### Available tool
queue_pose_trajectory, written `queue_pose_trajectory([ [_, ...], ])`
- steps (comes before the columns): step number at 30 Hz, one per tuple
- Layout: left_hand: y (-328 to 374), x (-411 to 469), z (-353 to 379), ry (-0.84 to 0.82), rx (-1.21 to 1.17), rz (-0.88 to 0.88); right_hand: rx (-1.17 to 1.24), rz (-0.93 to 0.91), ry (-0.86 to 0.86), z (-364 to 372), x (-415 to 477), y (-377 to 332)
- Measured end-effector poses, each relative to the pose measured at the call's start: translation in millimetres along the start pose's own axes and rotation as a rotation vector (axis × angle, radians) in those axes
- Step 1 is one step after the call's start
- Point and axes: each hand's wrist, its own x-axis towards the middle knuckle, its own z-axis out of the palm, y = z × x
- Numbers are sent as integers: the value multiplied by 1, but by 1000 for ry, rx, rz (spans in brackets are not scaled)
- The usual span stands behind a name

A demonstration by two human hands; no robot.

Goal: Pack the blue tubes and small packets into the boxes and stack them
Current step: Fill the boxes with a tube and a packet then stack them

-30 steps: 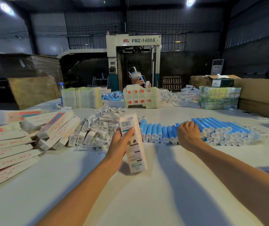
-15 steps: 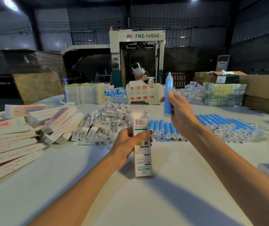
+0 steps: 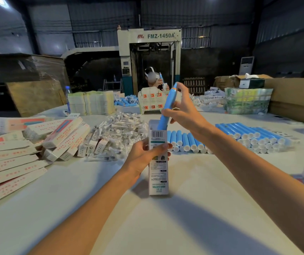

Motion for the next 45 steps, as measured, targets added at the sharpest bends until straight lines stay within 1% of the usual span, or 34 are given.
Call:
queue_pose_trajectory([
  [3, 0, 1, 0, -13, 6, 17, -163, 44, -116, -1, 8, -2],
  [5, -2, 3, 0, -13, 14, 24, -203, 66, -162, 4, 8, -2],
  [7, -5, 4, -2, 10, 32, 40, -178, 64, -160, 8, 5, 4],
  [9, -8, 6, -6, 44, 41, 59, -186, 20, -138, 14, 0, 15],
  [12, -14, 9, -12, 120, 10, 82, -356, -113, -92, 28, -8, 41],
  [13, -17, 10, -15, 179, 20, 93, -371, -137, -60, 34, -9, 50],
  [15, -22, 14, -26, 350, 68, 126, -339, -133, 12, 47, -9, 67],
  [17, -25, 19, -45, 515, 88, 143, -357, -106, 25, 61, -7, 82],
  [19, -27, 25, -66, 666, 90, 122, -482, -109, -33, 77, -3, 97],
  [22, -30, 31, -93, 881, 97, 93, -732, -144, -176, 106, 3, 109],
  [25, -33, 34, -105, 992, 59, 41, -1023, -294, -372, 135, 9, 116],
  [27, -35, 36, -108, 999, 38, 25, -1168, -401, -435, 151, 14, 118],
  [29, -34, 36, -107, 988, 30, 36, -1246, -463, -439, 161, 18, 119],
  [31, -33, 36, -104, 953, 24, 54, -1255, -509, -427, 166, 21, 120],
  [34, -32, 36, -100, 904, 81, 96, -1252, -632, -377, 168, 20, 122],
  [38, -31, 34, -93, 813, 130, 146, -1147, -730, -347, 157, 15, 123],
  [40, -30, 32, -91, 775, 117, 146, -1024, -687, -269, 148, 9, 124],
  [41, -30, 32, -91, 750, 91, 144, -946, -619, -198, 142, 5, 123],
  [43, -30, 30, -86, 667, 10, 147, -793, -475, -18, 126, -3, 120],
  [45, -29, 29, -77, 570, -49, 131, -672, -417, 156, 102, -6, 115],
])
